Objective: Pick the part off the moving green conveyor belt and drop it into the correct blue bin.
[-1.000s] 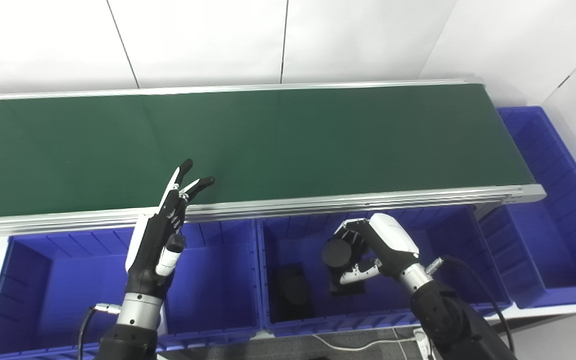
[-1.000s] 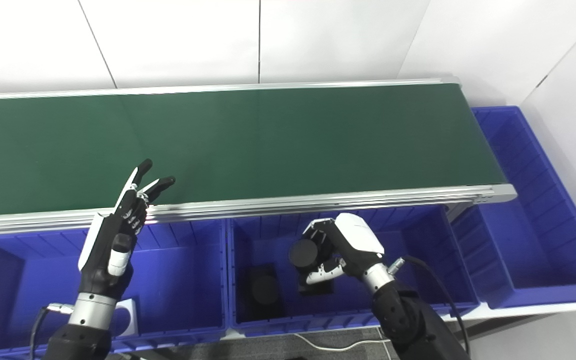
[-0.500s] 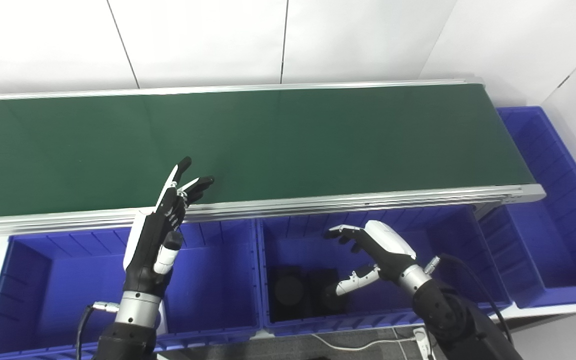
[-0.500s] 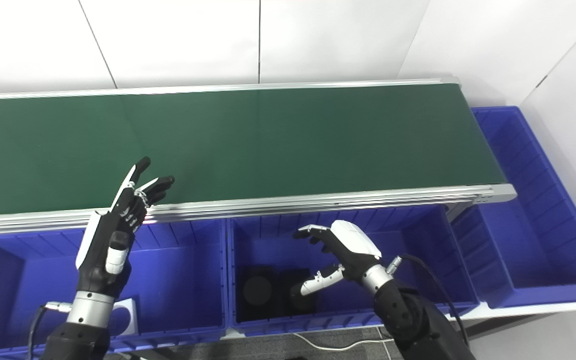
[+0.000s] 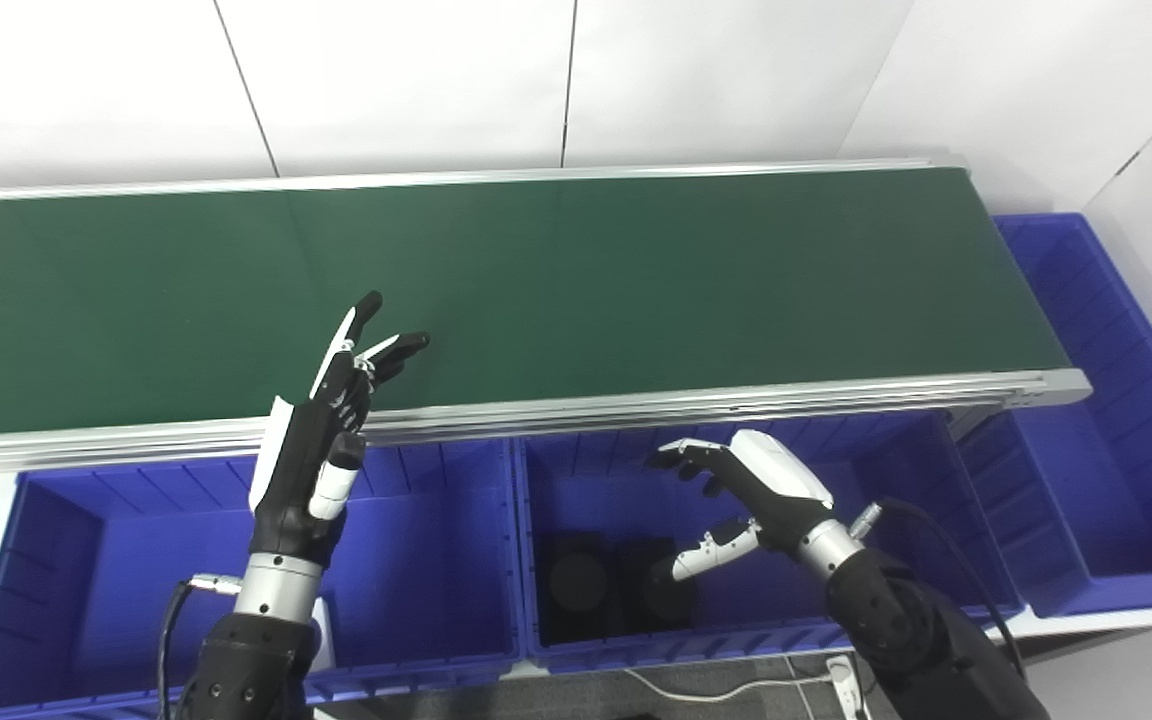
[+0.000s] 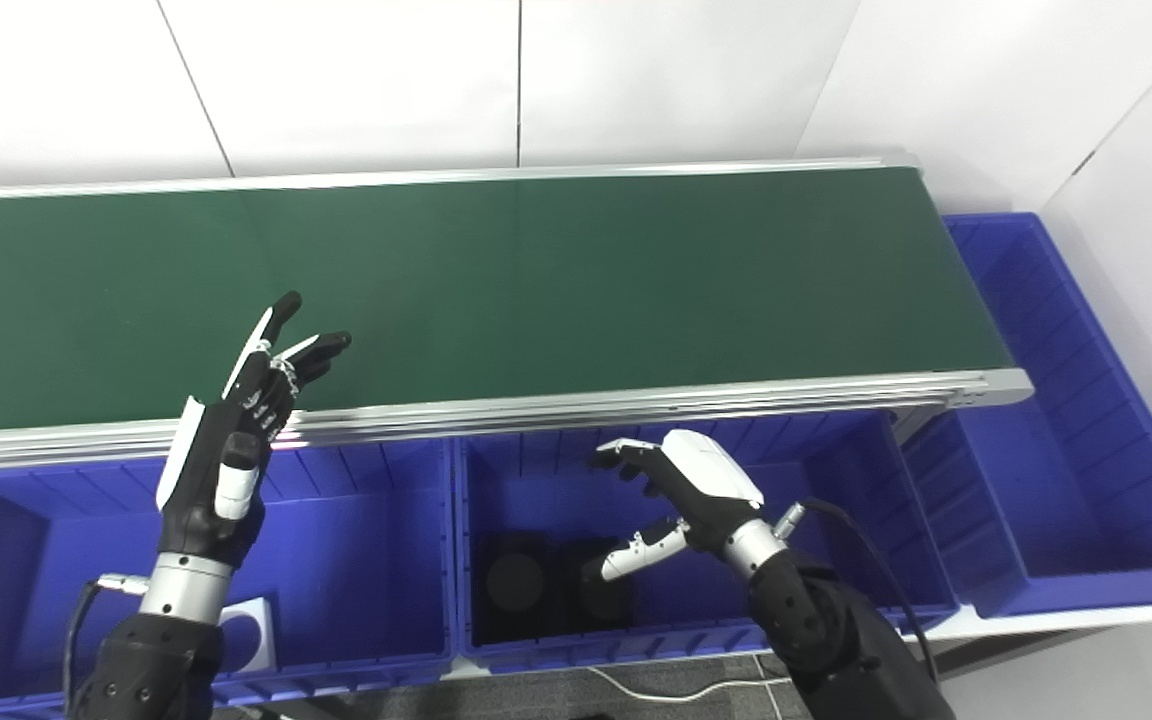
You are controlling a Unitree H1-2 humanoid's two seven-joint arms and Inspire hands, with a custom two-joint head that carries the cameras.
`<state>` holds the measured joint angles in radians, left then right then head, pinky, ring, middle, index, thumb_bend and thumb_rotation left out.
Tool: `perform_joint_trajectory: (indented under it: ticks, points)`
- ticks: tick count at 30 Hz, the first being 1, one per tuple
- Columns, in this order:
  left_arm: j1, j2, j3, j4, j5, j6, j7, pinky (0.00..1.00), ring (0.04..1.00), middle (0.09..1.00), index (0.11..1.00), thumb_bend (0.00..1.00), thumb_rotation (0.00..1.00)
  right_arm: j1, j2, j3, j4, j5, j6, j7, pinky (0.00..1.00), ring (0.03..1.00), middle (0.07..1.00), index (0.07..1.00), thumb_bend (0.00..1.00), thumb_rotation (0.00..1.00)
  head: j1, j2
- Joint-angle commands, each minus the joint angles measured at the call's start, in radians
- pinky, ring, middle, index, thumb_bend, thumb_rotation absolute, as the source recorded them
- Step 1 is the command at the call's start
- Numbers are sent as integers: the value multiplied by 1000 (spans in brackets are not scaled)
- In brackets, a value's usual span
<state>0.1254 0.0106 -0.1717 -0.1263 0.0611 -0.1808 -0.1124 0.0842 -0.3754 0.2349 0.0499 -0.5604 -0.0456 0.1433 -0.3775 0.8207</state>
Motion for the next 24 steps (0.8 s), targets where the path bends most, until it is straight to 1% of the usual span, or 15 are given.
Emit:
perform_joint_trajectory:
  ticks: [1, 3, 4, 5, 7, 8, 10, 13, 15, 16, 17, 18, 21, 22, 24]
  points:
    - [-21, -7, -1, -15, -1, -40, 4, 881, 847, 806, 961, 923, 1000, 12, 2, -25, -65, 29, -65, -47, 606, 749, 785, 759, 1000, 503, 12, 0]
    - [-18, -6, -2, -5, 8, -43, 6, 903, 847, 801, 958, 933, 1000, 41, 21, -48, -117, 83, -86, -64, 598, 744, 787, 765, 992, 596, 43, -2]
    - [-17, -4, -2, 2, 13, -50, 8, 921, 849, 798, 954, 948, 1000, 56, 35, -60, -143, 118, -90, -70, 605, 741, 793, 788, 959, 670, 65, -6]
    - [-17, -2, -3, 9, 26, -58, 11, 918, 846, 795, 952, 938, 1000, 75, 54, -76, -172, 165, -93, -73, 629, 743, 810, 827, 947, 734, 68, -7]
    - [-19, 7, -2, 24, 29, -79, 7, 916, 847, 795, 952, 930, 1000, 105, 96, -103, -221, 259, -98, -79, 648, 752, 825, 853, 943, 774, 83, -14]
    - [-19, 12, -2, 32, 26, -90, 3, 912, 848, 796, 955, 925, 1000, 119, 120, -114, -244, 304, -106, -85, 679, 774, 843, 877, 942, 798, 85, -15]
    - [-20, 21, -1, 38, 21, -104, -5, 903, 845, 794, 961, 917, 1000, 138, 169, -132, -279, 369, -119, -99, 714, 798, 865, 913, 921, 858, 91, -19]
    - [-20, 31, -3, 49, 47, -121, 0, 876, 834, 790, 960, 906, 1000, 147, 233, -144, -307, 424, -125, -111, 770, 824, 882, 942, 988, 959, 106, -21]
    - [-18, 33, -2, 59, 51, -130, 1, 899, 840, 794, 957, 890, 1000, 138, 261, -144, -302, 431, -140, -116, 789, 835, 892, 951, 1000, 993, 113, -22]
    - [-18, 34, -2, 62, 51, -132, 0, 901, 841, 795, 957, 888, 1000, 135, 269, -143, -298, 433, -145, -117, 791, 836, 893, 952, 1000, 994, 113, -22]
    - [-19, 38, -5, 78, 55, -149, -1, 906, 842, 796, 957, 884, 1000, 129, 285, -139, -285, 428, -158, -125, 795, 839, 896, 953, 1000, 998, 116, -28]
    - [-20, 41, -7, 89, 57, -161, -1, 910, 845, 800, 960, 854, 1000, 126, 296, -137, -277, 424, -167, -131, 797, 839, 896, 951, 1000, 999, 117, -28]
    - [-28, 45, -10, 132, 55, -203, -2, 926, 853, 806, 963, 826, 994, 111, 321, -125, -225, 418, -214, -139, 811, 849, 903, 952, 1000, 1000, 134, -30]
    - [-31, 45, -10, 140, 52, -209, -2, 924, 852, 809, 965, 832, 972, 106, 328, -121, -207, 415, -230, -142, 811, 854, 906, 948, 1000, 1000, 134, -30]
    - [-36, 42, -8, 143, 56, -212, 3, 927, 853, 812, 967, 834, 964, 100, 341, -114, -170, 411, -251, -144, 827, 865, 909, 947, 1000, 1000, 150, -33]
